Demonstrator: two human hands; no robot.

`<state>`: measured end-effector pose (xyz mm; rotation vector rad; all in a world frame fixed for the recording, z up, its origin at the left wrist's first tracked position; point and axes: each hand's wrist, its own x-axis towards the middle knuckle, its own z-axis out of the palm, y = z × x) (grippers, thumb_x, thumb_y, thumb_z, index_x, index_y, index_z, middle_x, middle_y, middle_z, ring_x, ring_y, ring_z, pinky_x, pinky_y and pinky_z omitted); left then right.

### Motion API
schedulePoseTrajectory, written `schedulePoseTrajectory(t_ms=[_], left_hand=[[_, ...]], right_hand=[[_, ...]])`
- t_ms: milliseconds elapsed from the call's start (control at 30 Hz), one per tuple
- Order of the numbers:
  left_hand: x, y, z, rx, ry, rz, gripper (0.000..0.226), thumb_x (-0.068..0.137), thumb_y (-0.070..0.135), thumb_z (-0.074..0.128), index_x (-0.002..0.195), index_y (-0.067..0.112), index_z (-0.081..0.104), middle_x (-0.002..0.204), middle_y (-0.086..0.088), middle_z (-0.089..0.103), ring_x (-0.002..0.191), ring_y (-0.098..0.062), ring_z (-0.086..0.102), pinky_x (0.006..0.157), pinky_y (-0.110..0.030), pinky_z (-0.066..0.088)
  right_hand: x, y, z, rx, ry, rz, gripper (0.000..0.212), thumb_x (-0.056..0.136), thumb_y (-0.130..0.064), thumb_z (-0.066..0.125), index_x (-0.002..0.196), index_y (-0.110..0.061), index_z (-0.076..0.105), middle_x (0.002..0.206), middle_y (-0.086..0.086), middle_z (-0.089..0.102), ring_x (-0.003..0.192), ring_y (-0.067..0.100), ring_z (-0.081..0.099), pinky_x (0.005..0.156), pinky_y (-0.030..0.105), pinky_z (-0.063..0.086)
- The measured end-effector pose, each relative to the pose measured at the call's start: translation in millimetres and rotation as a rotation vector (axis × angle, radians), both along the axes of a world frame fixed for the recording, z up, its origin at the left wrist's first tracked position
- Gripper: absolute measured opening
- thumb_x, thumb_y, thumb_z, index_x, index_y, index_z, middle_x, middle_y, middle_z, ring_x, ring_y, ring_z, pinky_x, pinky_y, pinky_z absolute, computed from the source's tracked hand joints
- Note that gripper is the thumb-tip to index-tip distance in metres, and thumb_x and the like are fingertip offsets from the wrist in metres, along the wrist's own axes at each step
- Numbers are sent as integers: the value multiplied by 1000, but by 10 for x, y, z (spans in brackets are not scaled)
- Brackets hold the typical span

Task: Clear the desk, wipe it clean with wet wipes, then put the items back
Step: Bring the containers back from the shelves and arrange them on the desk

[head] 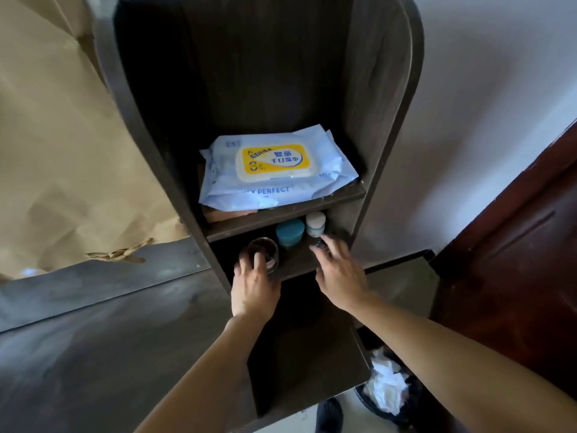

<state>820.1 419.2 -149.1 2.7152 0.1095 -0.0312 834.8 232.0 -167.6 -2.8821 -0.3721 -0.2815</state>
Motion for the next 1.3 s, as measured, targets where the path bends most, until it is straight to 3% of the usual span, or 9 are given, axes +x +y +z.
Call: schedulePoseTrajectory(t_ms=[133, 267, 467, 567, 733, 867, 1300], left_hand=[[391, -4, -80, -15, 120, 100, 75, 84, 42, 63, 145, 19, 26, 137, -15, 35, 120, -38, 43, 90, -44, 44], [597, -14, -291, -131, 219, 155, 74, 83, 47, 64, 142, 20, 29, 134, -16, 43, 116, -39, 50, 86, -42, 46], [536, -67, -442, -179, 124, 184, 73, 76, 35, 73, 137, 13, 37, 123, -19, 50, 108, -39, 52, 80, -41, 47], [365, -52, -430, -163, 81, 127, 72, 72, 33, 75, 133, 13, 43, 119, -16, 50, 108, -37, 49, 85, -40, 45], [-289, 59, -386, -177, 70, 19, 70, 71, 32, 71, 133, 21, 42, 117, -5, 46, 111, -27, 46, 89, -34, 44], [-983, 470, -373, -156, 72, 5, 78, 74, 35, 68, 142, 25, 32, 125, 0, 41, 118, -21, 40, 95, -29, 40], [-3447, 2927, -39, -31, 57, 372, 76, 73, 38, 66, 140, 29, 32, 120, 3, 43, 117, -21, 42, 88, -30, 43]], right_hand=[[292, 35, -129, -54, 176, -40, 58, 85, -24, 60, 138, -13, 40, 150, 18, 25, 138, 38, 25, 102, 45, 42], [417, 48, -250, -35, 236, -65, 54, 89, -24, 54, 139, -14, 37, 147, 13, 29, 130, 31, 35, 90, 40, 50], [469, -37, -440, 30, 183, 5, 46, 77, -3, 64, 121, -15, 57, 121, 8, 50, 105, 31, 52, 70, 41, 57], [419, -65, -411, 60, 155, 45, 40, 75, -2, 65, 114, -13, 62, 114, 7, 53, 98, 32, 54, 69, 42, 56], [114, -27, -377, 146, 169, 106, 39, 74, -2, 64, 110, -14, 64, 111, 5, 54, 96, 29, 53, 79, 42, 52], [-363, 270, -475, 204, 191, 156, 36, 72, -2, 67, 106, -15, 66, 109, 1, 55, 94, 27, 56, 72, 37, 53], [-2010, 2655, -326, 210, 257, 464, 35, 67, -6, 67, 98, -22, 66, 103, -5, 57, 93, 21, 56, 65, 35, 52]])
